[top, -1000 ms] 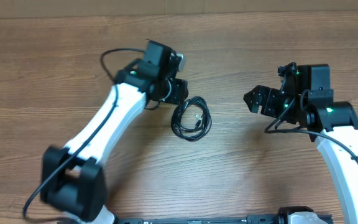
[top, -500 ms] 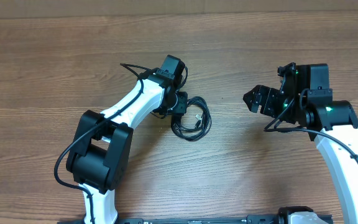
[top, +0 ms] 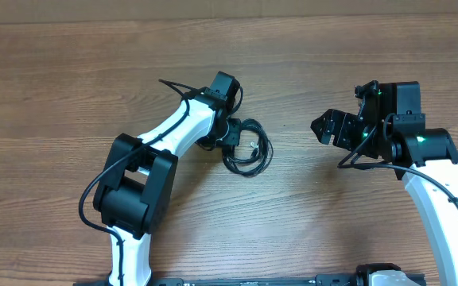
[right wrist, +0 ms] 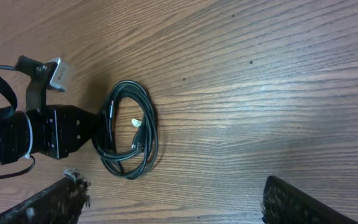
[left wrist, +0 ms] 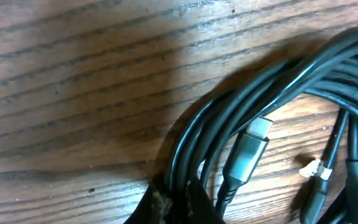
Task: Untangle cables
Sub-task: 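Reach both grippers toward the coiled black cable bundle, then grasp the black cable coil with both grippers and lift it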
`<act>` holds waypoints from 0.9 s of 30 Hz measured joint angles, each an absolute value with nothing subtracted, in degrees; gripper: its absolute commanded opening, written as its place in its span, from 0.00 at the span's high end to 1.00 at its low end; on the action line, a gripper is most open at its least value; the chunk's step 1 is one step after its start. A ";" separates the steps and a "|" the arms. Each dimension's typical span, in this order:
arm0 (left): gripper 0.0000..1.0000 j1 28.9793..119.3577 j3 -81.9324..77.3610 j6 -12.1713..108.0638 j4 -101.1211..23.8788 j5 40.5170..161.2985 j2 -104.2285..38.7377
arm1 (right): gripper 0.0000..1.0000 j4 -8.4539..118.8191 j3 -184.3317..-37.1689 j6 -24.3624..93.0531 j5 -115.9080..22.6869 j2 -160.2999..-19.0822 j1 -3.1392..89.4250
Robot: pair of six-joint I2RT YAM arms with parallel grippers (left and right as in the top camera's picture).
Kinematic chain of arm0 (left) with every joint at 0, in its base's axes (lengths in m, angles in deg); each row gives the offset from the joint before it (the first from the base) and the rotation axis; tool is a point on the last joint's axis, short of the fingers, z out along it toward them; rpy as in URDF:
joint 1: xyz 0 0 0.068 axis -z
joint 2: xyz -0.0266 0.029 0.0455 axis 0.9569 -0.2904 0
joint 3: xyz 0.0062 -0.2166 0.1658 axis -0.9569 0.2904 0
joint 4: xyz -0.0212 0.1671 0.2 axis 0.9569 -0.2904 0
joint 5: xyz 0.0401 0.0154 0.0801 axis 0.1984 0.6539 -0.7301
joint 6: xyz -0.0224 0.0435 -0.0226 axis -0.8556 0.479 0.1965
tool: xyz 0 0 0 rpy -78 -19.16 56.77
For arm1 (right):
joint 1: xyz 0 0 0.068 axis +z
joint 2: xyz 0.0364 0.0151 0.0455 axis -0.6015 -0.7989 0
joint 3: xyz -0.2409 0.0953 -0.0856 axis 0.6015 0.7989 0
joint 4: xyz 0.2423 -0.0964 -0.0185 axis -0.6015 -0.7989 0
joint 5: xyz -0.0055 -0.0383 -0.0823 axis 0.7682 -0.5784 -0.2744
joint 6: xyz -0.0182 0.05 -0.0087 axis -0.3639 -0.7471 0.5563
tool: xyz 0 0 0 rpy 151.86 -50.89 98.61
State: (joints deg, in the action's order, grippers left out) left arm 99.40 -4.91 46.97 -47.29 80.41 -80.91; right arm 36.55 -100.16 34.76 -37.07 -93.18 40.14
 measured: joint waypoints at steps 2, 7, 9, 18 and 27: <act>0.96 99.38 -5.24 47.24 -47.72 80.54 -80.97 | 0.11 36.86 -100.16 34.78 -37.07 -93.18 40.14; 0.96 97.68 -8.23 47.89 -52.58 80.52 -80.58 | 0.12 40.88 -100.18 33.21 -35.17 -93.18 40.16; 0.96 96.65 -9.76 48.94 -53.12 81.08 -79.75 | 0.13 43.22 -100.18 32.82 -33.33 -93.18 40.33; 0.96 93.59 -17.87 64.81 -52.14 102.04 -65.32 | 0.22 56.09 -100.25 22.21 -27.56 -93.20 47.50; 0.96 87.67 -17.69 69.79 -52.71 124.27 -66.02 | 0.37 66.08 -100.25 10.94 -26.99 -97.77 54.63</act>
